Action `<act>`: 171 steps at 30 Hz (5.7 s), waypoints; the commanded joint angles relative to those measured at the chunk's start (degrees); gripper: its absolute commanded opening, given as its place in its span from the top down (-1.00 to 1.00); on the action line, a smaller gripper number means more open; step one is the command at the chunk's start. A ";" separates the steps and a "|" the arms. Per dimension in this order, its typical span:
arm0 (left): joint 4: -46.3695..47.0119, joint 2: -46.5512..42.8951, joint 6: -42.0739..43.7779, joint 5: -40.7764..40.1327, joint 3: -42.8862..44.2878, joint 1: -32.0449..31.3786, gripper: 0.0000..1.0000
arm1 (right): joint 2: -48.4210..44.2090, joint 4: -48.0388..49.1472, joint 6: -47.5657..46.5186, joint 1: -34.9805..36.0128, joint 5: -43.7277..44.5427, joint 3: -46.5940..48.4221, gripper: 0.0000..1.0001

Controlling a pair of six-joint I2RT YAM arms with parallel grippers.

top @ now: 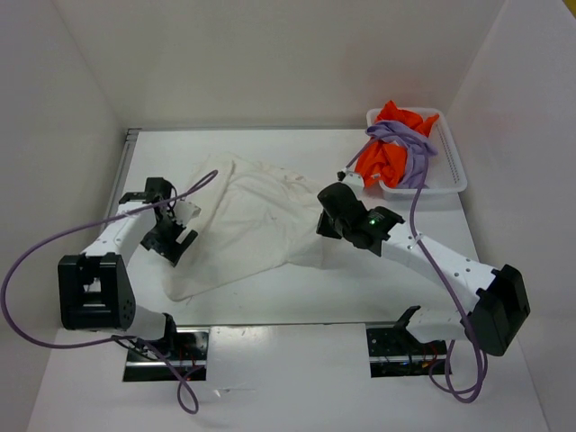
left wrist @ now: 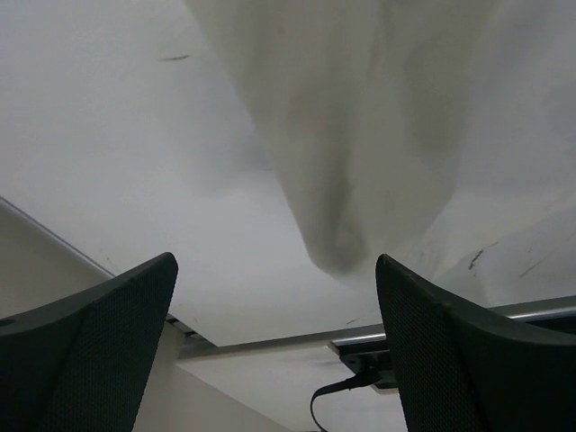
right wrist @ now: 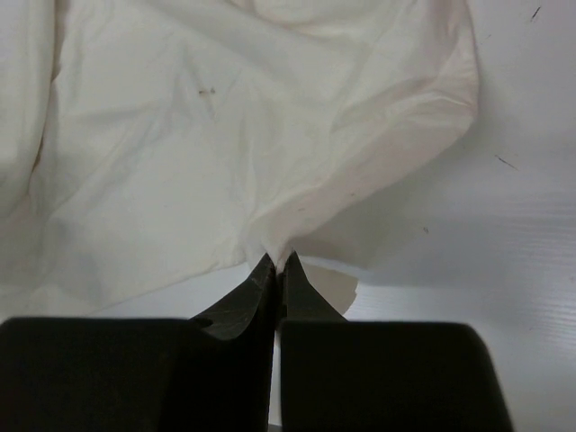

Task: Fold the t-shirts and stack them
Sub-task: Flatten out the tshirt, then grap the side of the flattened tshirt closest away from the robot with both arms

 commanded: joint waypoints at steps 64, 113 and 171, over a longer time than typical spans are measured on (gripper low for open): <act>-4.16 8.78 -1.82 -4.87 6.26 -2.64 -0.26 | -4.39 -4.07 5.92 -2.15 0.95 -6.73 1.00; -5.22 76.18 -14.13 12.96 99.42 2.99 -0.39 | -1.41 -25.70 24.82 -1.54 3.41 -7.17 1.00; -2.86 -18.90 9.32 -1.25 -4.17 4.04 -0.98 | 3.69 5.15 3.63 -3.82 1.74 -2.34 1.00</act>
